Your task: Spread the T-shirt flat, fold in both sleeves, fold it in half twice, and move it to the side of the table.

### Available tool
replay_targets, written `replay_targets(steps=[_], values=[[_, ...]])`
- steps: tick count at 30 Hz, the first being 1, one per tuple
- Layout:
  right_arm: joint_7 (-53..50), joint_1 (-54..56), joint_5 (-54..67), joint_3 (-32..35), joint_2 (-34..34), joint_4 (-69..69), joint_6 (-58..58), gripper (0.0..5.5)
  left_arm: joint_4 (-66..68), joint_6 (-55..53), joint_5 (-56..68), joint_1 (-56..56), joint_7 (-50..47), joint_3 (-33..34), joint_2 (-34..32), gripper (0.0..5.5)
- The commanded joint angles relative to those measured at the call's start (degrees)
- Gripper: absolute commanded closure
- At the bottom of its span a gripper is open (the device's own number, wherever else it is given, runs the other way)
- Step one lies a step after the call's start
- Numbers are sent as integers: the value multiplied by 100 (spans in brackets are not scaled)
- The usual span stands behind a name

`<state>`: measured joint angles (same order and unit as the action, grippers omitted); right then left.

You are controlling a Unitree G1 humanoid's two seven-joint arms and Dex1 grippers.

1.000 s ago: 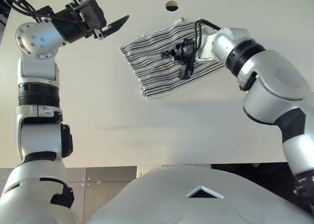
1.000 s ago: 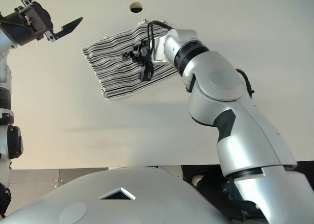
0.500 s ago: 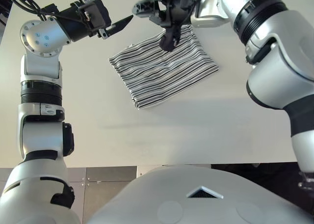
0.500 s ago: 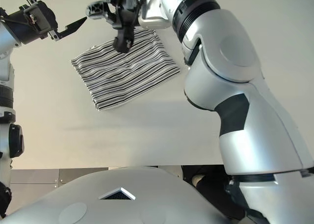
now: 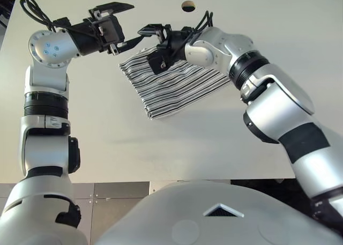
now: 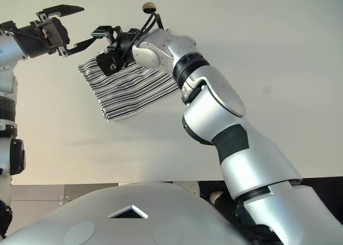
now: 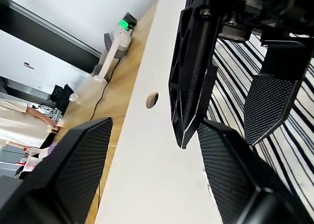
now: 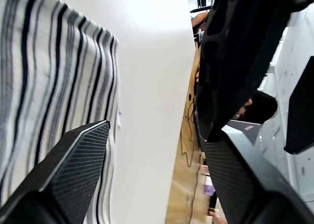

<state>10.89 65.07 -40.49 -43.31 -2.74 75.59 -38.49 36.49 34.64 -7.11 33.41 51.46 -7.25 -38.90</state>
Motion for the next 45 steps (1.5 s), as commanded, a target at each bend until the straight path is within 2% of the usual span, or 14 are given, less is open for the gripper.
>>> replay_targets(steps=[1,4,7,13,17,27,36,41,45], values=[[679,-327,-23,-50,-134,-28,-141,217,-85,210,133,350,-11,83,-127,237],[843,-9,222,234,244,-59,-127,217,182,622,-450,-105,253,-297,-552,237],[1075,66,484,561,376,-52,-17,217,455,915,-665,-314,340,-542,-700,237],[1973,22,1487,1582,68,-107,543,217,565,1280,-741,-615,609,-940,-809,237],[2346,-79,1662,1791,-39,-165,747,217,550,1253,-583,-632,572,-886,-817,237],[3257,-1007,1718,1732,-249,-495,702,217,844,1159,-364,-354,601,-603,-1138,237],[3985,-1772,1921,1690,-407,-909,1216,217,1399,1255,-435,-10,509,-485,-1399,237],[4841,-2080,1422,977,113,-1490,2075,217,1202,1284,-349,-4,523,-472,-1361,237],[6854,-2400,1607,577,1120,-3490,3507,217,847,1221,-277,-26,575,-490,-1309,237]])
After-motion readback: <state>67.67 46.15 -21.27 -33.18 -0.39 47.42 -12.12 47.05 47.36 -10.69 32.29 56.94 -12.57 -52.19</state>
